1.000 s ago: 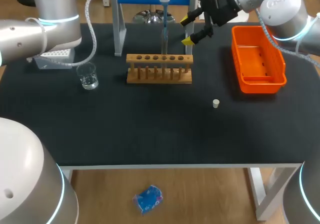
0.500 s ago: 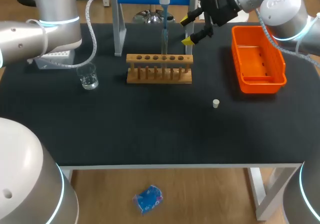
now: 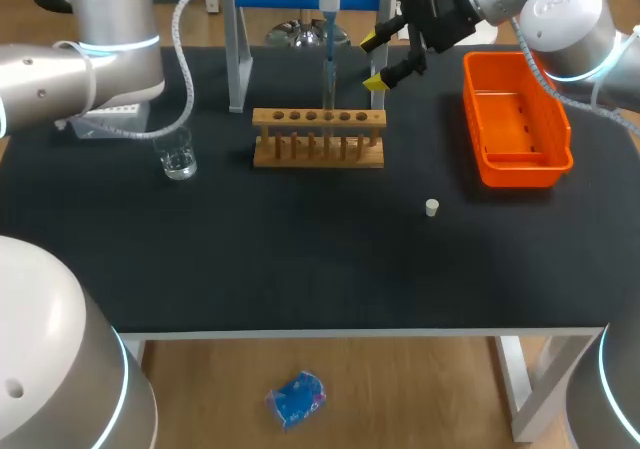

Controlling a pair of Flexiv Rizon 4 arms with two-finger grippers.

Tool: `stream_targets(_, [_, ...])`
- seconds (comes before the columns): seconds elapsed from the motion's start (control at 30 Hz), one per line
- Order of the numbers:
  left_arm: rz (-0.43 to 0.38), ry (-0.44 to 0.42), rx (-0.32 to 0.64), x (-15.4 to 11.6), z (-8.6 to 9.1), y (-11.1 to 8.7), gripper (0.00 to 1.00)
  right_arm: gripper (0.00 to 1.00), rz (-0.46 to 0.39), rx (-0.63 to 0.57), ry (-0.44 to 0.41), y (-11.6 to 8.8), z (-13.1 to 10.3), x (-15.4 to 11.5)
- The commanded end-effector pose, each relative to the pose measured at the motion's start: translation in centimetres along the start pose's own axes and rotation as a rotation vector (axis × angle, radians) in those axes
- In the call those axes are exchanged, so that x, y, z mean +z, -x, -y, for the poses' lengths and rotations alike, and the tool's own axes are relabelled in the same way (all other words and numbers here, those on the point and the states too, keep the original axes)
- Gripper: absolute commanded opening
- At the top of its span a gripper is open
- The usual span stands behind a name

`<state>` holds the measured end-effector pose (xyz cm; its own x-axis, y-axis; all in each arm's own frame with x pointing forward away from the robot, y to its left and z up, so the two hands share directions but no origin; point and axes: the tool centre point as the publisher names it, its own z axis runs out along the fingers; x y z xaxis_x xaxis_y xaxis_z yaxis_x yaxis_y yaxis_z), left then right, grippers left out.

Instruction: Invert the test tube, pick up the pipette, mount the tip to pipette, aspirate from beaker and dispense into the tube, eject the tip, return the pipette, and cap with the stopper.

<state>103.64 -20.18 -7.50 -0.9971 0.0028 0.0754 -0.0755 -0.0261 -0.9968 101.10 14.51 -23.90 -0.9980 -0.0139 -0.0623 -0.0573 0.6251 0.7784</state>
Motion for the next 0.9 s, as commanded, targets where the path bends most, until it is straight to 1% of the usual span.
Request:
stream_targets(0.03, [-0.001,-0.005,0.0,0.02,-0.2,0.19,0.0,1.0,-0.001,-0.001,-0.001,0.06,0.02,0.0])
stream_targets(0.9, [0.006,-0.017,-0.015,-0.11,-1.16,0.44,0.0,1.0,-0.001,-0.001,-0.001,0.06,0.02,0.0])
